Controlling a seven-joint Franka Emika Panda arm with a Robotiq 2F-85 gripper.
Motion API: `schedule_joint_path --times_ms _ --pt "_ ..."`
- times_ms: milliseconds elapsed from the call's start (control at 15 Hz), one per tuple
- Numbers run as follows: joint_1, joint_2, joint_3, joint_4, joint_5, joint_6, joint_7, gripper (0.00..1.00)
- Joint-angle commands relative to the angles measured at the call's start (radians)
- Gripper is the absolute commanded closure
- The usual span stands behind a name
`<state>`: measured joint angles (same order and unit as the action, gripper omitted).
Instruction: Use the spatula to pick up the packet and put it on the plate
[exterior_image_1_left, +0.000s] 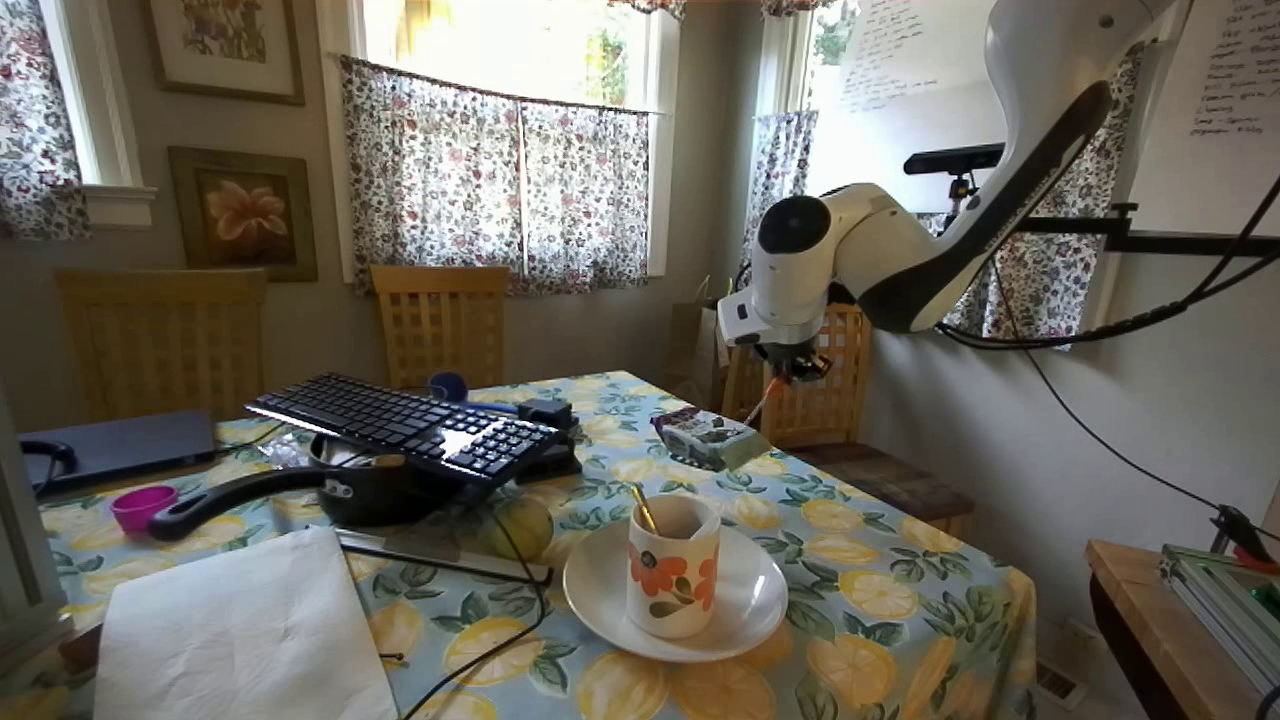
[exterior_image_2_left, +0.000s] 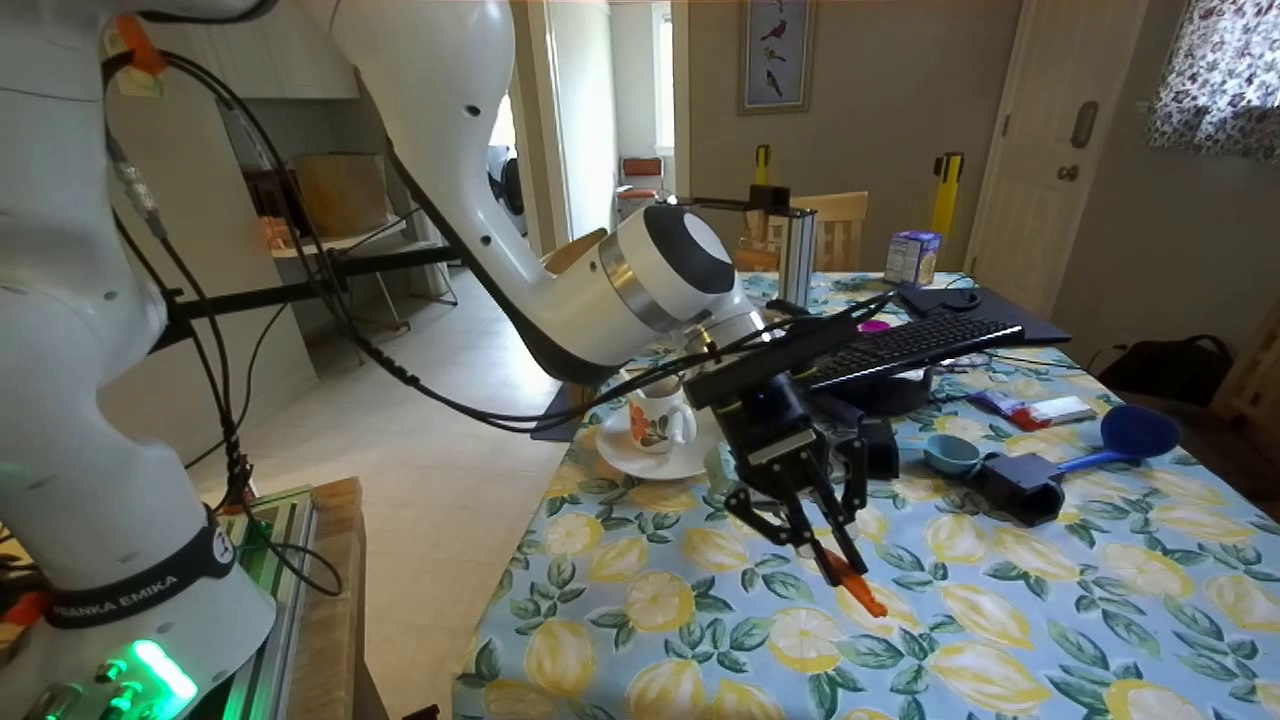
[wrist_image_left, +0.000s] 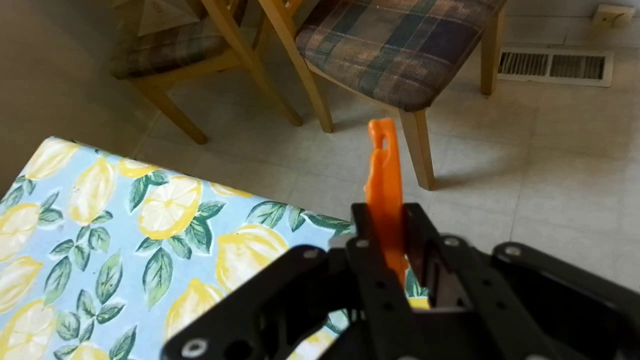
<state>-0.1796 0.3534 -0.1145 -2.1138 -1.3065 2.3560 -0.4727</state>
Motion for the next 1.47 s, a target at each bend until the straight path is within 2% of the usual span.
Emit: schedule_joint_path --times_ms 0,933,1400 --pt "0.017 -0.015 0.013 -0.022 -0.027 0.003 0.021 0.95" --pt "0.116 -0.033 0.052 -0.088 -0.179 -0.051 0.084 0.95" --pt "0.161 -0.076 0.086 -0.135 -0.244 -0.153 0.149 0.95"
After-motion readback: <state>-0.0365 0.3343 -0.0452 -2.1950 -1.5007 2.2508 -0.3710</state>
